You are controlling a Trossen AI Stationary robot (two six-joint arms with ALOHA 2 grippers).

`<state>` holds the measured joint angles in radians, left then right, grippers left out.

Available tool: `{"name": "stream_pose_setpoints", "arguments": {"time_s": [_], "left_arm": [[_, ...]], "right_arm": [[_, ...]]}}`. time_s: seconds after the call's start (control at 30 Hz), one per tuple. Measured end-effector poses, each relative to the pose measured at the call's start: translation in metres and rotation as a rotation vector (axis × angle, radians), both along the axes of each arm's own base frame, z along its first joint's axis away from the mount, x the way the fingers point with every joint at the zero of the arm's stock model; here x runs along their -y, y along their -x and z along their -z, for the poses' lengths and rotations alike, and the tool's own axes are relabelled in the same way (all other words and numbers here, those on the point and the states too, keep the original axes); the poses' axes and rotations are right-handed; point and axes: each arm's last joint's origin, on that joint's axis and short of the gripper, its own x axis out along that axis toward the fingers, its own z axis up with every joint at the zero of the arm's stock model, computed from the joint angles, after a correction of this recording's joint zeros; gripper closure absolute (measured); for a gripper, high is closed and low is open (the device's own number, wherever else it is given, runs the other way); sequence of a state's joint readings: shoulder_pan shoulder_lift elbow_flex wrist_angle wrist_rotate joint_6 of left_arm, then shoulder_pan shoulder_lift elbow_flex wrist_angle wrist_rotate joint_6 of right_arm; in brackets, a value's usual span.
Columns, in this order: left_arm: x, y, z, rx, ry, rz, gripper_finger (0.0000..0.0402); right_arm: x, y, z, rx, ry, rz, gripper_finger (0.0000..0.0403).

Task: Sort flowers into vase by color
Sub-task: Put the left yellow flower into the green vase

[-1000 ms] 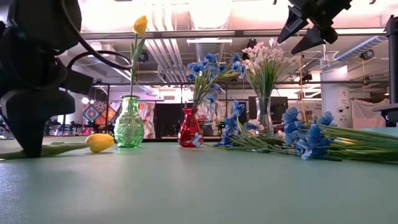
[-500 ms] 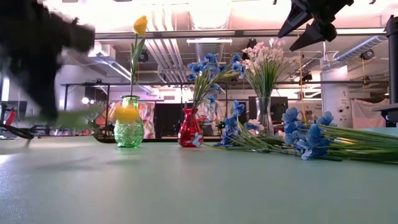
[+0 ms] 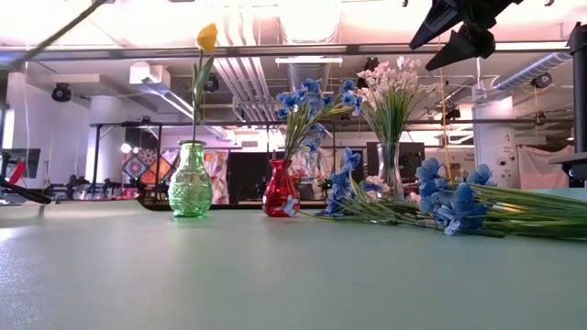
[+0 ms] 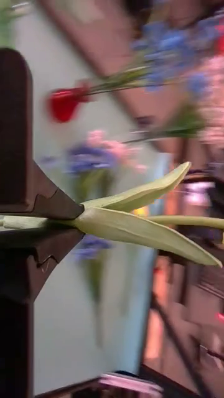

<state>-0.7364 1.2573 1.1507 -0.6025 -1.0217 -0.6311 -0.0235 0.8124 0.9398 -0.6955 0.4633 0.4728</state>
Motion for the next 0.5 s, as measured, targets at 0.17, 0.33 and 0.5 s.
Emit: {"name": "stream_pose_setpoints", "arguments": {"time_s": [0.17,0.33,0.5], "left_arm": [[-0.006,-0.001,-0.033,0.12,-0.166,0.077,0.0402],[-0.018,-0.002,-0.056,0.177,-0.312,0.078,0.0401],[-0.034,0.0,-0.065,0.189,-0.38,0.041,0.0401]], "right_arm": [[0.0,0.0,0.0,0.004,0.0,0.0,0.0039],[0.0,0.0,0.0,0.005,0.001,0.0,0.0039],[0.0,0.0,0.0,0.003,0.001,0.001,0.0039]]}}
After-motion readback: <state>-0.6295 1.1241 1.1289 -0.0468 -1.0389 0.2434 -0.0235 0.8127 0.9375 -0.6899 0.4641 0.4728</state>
